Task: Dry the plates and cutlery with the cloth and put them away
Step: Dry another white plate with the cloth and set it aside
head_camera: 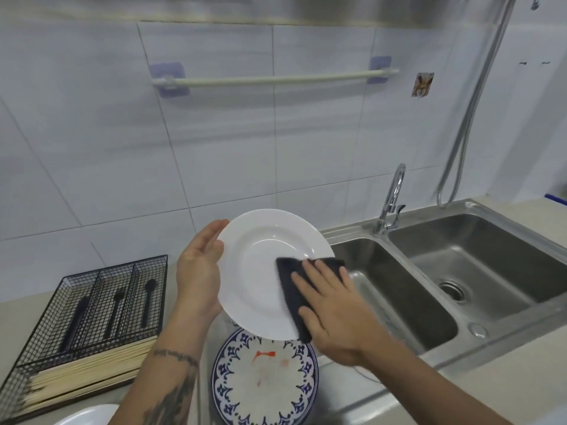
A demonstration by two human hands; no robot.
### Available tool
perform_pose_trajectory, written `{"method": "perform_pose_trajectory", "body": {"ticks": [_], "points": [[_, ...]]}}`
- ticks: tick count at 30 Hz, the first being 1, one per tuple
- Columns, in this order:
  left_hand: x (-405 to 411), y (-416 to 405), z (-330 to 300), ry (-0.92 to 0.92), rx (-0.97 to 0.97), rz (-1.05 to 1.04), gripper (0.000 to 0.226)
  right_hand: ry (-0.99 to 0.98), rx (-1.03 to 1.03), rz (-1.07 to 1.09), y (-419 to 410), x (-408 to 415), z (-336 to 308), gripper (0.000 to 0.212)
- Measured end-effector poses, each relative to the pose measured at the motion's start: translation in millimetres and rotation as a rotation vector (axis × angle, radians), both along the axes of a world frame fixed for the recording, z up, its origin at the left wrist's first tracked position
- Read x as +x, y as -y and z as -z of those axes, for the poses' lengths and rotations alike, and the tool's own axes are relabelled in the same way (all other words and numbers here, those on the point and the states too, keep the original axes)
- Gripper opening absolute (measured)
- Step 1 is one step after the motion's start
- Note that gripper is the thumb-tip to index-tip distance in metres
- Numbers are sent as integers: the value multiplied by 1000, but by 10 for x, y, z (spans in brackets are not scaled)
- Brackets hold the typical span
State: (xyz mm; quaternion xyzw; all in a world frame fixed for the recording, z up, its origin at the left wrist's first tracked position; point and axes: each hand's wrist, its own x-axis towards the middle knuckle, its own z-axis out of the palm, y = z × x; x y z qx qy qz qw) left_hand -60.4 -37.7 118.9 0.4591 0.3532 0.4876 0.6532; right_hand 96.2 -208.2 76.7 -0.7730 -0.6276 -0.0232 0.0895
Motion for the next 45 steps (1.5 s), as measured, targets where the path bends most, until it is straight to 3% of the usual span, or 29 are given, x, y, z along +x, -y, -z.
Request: {"method": "perform_pose_trajectory", "body": {"ticks": [4, 12, 18, 23, 28, 31, 34, 38, 41, 45], "points": [[112, 91, -37, -24, 23, 56, 38, -22, 56, 172, -309, 140, -142, 70], [143, 146, -81, 40, -22, 71, 37, -155, 91, -123, -294, -366, -124, 66], [-79, -84, -204, 99, -70, -89, 36, -87, 90, -7, -42, -164, -212, 67], [-36, -225, -213, 108, -235, -186, 36, -164, 276, -103, -8, -180, -291, 81], [43, -153, -75, 96, -317, -143, 48, -67, 503, -135, -60, -88, -377, 43], [57, -72, -66, 114, -327, -106, 49, -23, 545, -153, -52, -27, -420, 34], [30, 29, -11, -14, -191, -104, 37, -57, 541, -142, -33, 37, -498, 37], [-92, 223, 131, -326, 329, -87, 30, -117, 527, -138, -13, 105, -577, 44], [-185, 381, 143, -312, 668, -42, 35, -250, 493, -120, 10, 163, -555, 41], [-227, 491, -19, -287, 898, 26, 37, -560, 457, -112, 39, 300, -560, 44]]}}
